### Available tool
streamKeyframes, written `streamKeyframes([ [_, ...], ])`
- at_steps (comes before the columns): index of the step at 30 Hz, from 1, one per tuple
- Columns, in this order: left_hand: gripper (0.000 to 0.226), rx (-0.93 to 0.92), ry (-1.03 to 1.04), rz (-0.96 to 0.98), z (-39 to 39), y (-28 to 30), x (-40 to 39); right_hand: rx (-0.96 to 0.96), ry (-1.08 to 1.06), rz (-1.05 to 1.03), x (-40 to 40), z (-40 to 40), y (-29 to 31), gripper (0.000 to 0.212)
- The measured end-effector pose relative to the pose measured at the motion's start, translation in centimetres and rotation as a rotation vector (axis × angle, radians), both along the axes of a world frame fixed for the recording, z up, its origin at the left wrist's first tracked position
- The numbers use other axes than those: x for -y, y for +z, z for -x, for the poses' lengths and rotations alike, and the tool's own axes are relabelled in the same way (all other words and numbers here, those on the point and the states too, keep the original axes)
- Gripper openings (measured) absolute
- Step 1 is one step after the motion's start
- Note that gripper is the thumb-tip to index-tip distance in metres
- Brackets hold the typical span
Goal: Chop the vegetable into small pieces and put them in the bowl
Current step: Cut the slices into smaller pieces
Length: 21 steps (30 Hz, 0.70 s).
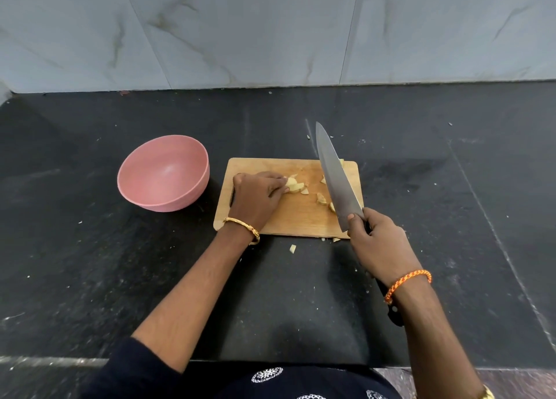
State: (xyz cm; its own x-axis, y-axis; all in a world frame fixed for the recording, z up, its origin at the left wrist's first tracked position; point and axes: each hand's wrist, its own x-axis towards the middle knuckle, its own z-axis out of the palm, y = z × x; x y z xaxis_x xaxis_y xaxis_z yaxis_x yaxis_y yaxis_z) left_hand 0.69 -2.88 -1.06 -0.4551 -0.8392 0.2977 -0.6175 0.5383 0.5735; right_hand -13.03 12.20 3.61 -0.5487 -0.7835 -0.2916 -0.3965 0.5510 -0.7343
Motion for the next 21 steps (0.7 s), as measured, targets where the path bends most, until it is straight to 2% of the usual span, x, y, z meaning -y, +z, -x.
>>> streamKeyframes([
  [3, 0.017, -0.03, 0.0, -0.016, 0.5, 0.0, -0.3, 0.003, 0.002, 0.006, 0.1, -0.1, 0.0, 0.029],
  [7, 0.021, -0.082, 0.008, -0.195, 0.7, 0.6, 0.4, -0.001, -0.001, 0.004, 0.1, 0.0, 0.0, 0.029],
  [10, 0.022, -0.041, 0.02, -0.193, 0.8, 1.2, 0.7, -0.004, 0.003, 0.004, 0.0, 0.1, 0.2, 0.03],
  [14, 0.02, -0.18, -0.05, -0.15, 0.9, 2.2, -0.5, 0.0, -0.007, 0.027, -0.2, 0.2, 0.4, 0.029],
  [17, 0.018, -0.179, -0.128, -0.096, 1.2, 0.9, -2.5, 0.001, -0.015, 0.026, -0.1, 0.3, 0.2, 0.03],
  [21, 0.019, -0.182, -0.094, -0.087, 1.0, -0.8, -3.8, 0.003, -0.007, 0.018, -0.2, 0.2, 0.1, 0.027],
])
